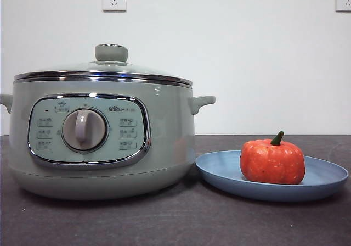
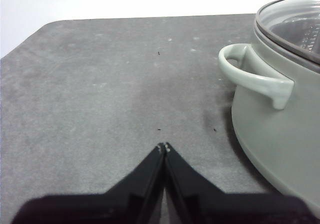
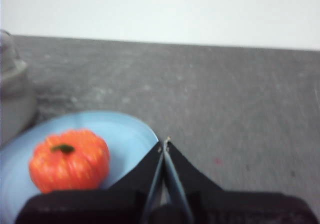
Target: Take the pumpkin out from the steamer,put the pumpkin in the blue plate,close the lid
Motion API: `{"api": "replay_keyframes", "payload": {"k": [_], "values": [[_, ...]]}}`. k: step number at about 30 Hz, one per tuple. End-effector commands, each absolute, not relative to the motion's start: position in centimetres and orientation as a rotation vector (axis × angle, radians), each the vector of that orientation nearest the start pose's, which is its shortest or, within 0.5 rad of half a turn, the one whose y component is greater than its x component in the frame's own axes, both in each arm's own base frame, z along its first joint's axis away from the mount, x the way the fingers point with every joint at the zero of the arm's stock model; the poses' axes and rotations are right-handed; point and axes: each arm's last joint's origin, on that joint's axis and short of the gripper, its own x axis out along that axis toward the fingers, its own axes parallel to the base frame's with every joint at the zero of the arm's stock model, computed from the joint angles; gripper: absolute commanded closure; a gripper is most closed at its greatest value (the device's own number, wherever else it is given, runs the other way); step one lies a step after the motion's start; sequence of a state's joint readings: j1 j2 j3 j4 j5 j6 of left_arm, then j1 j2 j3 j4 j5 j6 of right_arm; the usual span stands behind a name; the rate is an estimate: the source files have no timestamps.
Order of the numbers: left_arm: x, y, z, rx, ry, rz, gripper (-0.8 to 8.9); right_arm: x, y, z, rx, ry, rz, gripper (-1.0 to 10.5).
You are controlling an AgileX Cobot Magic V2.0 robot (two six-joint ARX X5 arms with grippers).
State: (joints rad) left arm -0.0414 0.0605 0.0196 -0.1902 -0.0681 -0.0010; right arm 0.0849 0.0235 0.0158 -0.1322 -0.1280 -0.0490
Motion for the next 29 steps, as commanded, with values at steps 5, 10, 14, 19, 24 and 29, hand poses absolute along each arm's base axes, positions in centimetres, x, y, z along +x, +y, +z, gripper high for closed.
{"api": "replay_keyframes", "payload": {"k": [5, 10, 14, 19, 24, 29], "values": [[9.74, -0.16, 14.38, 0.006, 0.251, 0.035, 8.16, 9.56, 1.03, 14.82, -0.044, 0.175, 0.181, 9.5], [9.74, -0.16, 14.38, 0.006, 0.251, 0.035, 8.16, 9.65, 1.04, 14.7, -0.042, 0.191, 0.18, 9.5], [9.74, -0.16, 14.38, 0.006, 0.251, 0.035, 8.16, 9.65, 1.04, 14.7, -0.042, 0.191, 0.18, 9.5], [9.74, -0.16, 14.38, 0.006, 0.251, 0.035, 8.16, 9.65, 1.04, 14.7, -0.042, 0.191, 0.18, 9.5], [9.74, -0.16, 14.38, 0.006, 0.251, 0.035, 8.16, 9.65, 1.04, 14.7, -0.042, 0.191, 0.18, 9.5], [9.74, -0.16, 14.38, 0.006, 0.251, 0.035, 8.16, 9.65, 1.04, 14.72, -0.042, 0.191, 0.18, 9.5]]}}
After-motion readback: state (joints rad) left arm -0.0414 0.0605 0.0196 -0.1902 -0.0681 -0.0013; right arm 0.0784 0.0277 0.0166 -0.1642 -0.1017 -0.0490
